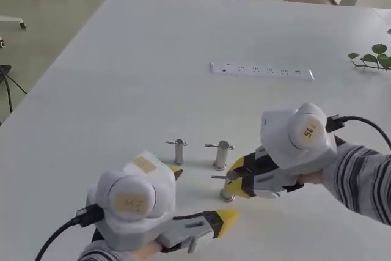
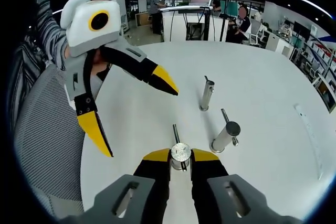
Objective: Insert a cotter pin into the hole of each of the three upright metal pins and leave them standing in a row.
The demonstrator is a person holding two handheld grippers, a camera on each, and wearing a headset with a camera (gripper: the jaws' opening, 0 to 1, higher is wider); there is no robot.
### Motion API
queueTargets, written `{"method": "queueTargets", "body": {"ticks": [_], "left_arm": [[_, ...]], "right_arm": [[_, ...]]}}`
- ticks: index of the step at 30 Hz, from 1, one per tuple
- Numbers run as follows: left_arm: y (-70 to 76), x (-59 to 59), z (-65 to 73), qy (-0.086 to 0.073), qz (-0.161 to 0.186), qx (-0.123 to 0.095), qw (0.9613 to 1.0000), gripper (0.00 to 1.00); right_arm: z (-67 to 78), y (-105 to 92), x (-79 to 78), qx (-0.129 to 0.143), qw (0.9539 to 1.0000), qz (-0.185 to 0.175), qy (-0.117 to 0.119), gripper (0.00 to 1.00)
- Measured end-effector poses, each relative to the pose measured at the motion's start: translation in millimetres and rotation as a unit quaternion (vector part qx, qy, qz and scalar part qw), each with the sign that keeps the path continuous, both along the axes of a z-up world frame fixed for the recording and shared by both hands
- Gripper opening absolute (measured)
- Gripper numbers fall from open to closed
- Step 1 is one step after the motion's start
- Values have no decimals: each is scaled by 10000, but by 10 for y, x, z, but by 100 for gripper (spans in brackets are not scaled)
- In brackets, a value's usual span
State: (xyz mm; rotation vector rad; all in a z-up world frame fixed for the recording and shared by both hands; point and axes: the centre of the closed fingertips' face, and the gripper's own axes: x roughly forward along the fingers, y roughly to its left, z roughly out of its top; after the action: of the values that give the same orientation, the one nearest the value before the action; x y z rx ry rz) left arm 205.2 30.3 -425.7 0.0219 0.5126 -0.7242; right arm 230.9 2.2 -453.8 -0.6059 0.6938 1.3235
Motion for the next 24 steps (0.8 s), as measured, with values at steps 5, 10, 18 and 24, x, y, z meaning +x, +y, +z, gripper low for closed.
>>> {"method": "queueTargets", "body": {"ticks": [5, 10, 18, 24], "left_arm": [[51, -16, 67, -85, -21, -49, 9999, 80], [137, -27, 91, -139, 3, 8, 9999, 87], [294, -9, 170, -268, 80, 73, 9996, 95], [411, 19, 234, -330, 121, 54, 9994, 99]], "right_arm": [[2, -1, -4, -15, 10000, 17, 4, 9], [2, -8, -2, 12, 10000, -3, 40, 8], [3, -75, 23, -66, 10000, -10, 59, 8], [21, -209, 106, -137, 9999, -74, 15, 8]]}}
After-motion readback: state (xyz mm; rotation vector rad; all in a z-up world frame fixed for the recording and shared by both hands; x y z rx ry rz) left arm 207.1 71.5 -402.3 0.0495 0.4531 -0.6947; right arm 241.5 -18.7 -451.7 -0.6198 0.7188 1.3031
